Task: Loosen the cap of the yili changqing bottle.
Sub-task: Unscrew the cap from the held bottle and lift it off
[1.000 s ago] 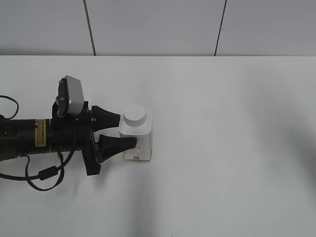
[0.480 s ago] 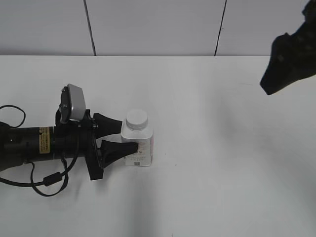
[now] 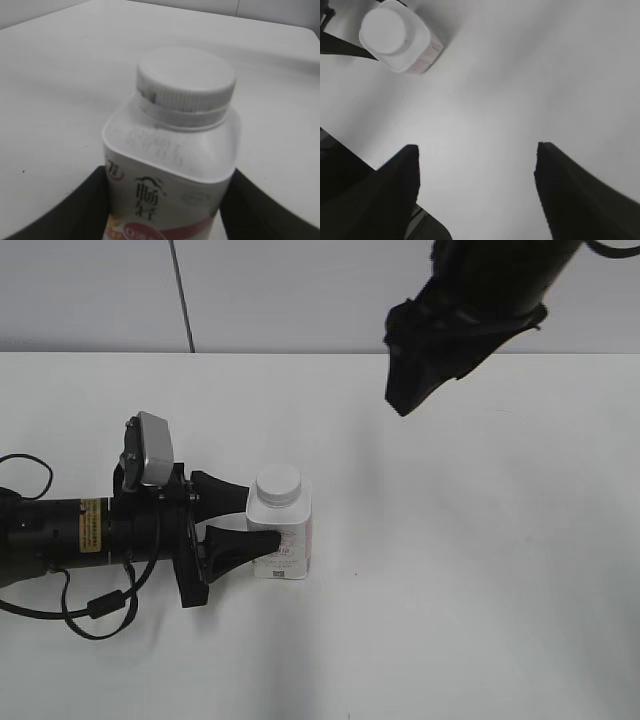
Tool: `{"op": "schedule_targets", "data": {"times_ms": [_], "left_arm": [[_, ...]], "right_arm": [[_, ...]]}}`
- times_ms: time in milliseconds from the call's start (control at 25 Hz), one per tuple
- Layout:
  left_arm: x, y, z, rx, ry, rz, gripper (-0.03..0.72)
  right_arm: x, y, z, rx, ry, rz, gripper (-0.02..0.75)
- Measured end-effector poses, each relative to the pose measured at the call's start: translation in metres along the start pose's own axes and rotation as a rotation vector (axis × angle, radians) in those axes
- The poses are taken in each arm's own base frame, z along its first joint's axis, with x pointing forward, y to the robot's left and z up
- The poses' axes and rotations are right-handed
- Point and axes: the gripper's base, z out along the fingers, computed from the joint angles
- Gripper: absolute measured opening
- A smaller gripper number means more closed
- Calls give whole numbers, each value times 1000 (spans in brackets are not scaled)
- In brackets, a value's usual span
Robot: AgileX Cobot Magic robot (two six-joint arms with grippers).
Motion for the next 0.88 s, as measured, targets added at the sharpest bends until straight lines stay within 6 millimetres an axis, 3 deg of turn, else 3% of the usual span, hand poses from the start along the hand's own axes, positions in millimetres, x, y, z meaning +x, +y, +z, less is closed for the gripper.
{"op": "schedule_targets", "data": {"times_ms": [440,640,880], "left_arm": [[0,0,0,2,-2,-1,409],[0,0,0,3,-2,0,409],[0,0,0,3,-2,0,409]], "right_arm": [[-36,43,43,-77,42,-102,514],[-39,46,69,-121,98,-9,514],[-40,49,86,-131,135,6,514]]}}
